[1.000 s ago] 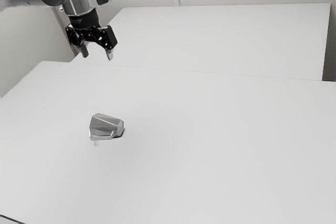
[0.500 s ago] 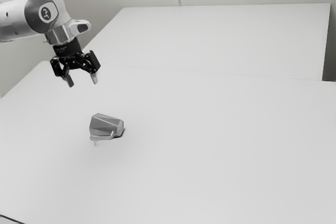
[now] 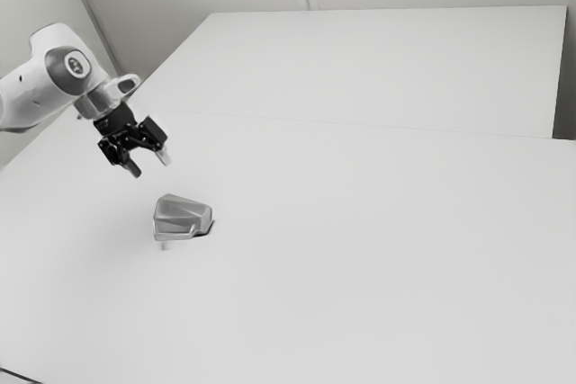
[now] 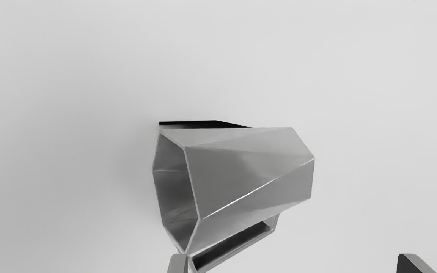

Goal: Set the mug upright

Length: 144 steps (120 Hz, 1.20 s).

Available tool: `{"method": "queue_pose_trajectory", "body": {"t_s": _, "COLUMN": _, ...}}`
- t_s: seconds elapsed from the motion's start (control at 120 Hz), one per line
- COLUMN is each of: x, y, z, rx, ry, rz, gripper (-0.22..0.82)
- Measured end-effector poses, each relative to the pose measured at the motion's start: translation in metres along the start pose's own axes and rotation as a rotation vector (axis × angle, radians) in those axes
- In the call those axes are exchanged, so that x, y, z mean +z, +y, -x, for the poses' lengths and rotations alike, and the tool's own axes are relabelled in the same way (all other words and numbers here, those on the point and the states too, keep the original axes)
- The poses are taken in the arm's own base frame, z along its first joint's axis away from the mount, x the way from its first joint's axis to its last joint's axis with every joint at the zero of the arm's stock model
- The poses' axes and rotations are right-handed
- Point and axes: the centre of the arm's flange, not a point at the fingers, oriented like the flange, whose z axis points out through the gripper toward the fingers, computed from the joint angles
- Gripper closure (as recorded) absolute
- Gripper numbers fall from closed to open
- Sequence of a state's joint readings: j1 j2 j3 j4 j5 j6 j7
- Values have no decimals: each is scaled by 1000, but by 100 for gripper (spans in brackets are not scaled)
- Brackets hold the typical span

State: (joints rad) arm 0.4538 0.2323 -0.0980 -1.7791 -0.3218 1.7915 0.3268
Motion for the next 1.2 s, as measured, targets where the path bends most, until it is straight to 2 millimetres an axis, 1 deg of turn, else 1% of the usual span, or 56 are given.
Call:
{"method": "queue_pose_trajectory", "body": {"t_s": 0.058, "x": 10, "y": -15, "z": -1, "rx": 19, "ry": 11, "rz": 46, "gripper": 0}}
{"method": "queue_pose_trajectory", "body": {"t_s": 0.142, "x": 23, "y": -27, "z": 0, "rx": 52, "ry": 22, "rz": 95, "gripper": 0}}
{"method": "queue_pose_trajectory", "body": {"t_s": 0.392, "x": 58, "y": -53, "z": 9, "rx": 132, "ry": 47, "rz": 198, "gripper": 0}}
{"method": "queue_pose_trajectory", "body": {"t_s": 0.508, "x": 66, "y": -60, "z": 13, "rx": 165, "ry": 55, "rz": 226, "gripper": 0}}
{"method": "queue_pose_trajectory", "body": {"t_s": 0.642, "x": 69, "y": -70, "z": 15, "rx": 196, "ry": 70, "rz": 246, "gripper": 0}}
{"method": "queue_pose_trajectory", "body": {"t_s": 0.7, "x": 70, "y": -74, "z": 14, "rx": 209, "ry": 77, "rz": 254, "gripper": 0}}
{"method": "queue_pose_trajectory", "body": {"t_s": 0.758, "x": 76, "y": -78, "z": 12, "rx": 217, "ry": 78, "rz": 269, "gripper": 0}}
{"method": "queue_pose_trajectory", "body": {"t_s": 0.817, "x": 83, "y": -90, "z": 7, "rx": 216, "ry": 80, "rz": 290, "gripper": 0}}
{"method": "queue_pose_trajectory", "body": {"t_s": 0.875, "x": 85, "y": -96, "z": 5, "rx": 220, "ry": 83, "rz": 306, "gripper": 0}}
{"method": "queue_pose_trajectory", "body": {"t_s": 0.942, "x": 90, "y": -99, "z": 5, "rx": 226, "ry": 81, "rz": 327, "gripper": 0}}
{"method": "queue_pose_trajectory", "body": {"t_s": 1.108, "x": 101, "y": -92, "z": 8, "rx": 245, "ry": 54, "rz": 418, "gripper": 0}}
{"method": "queue_pose_trajectory", "body": {"t_s": 1.15, "x": 105, "y": -91, "z": 10, "rx": 248, "ry": 43, "rz": 445, "gripper": 3}}
{"method": "queue_pose_trajectory", "body": {"t_s": 1.2, "x": 109, "y": -91, "z": 11, "rx": 251, "ry": 29, "rz": 473, "gripper": 10}}
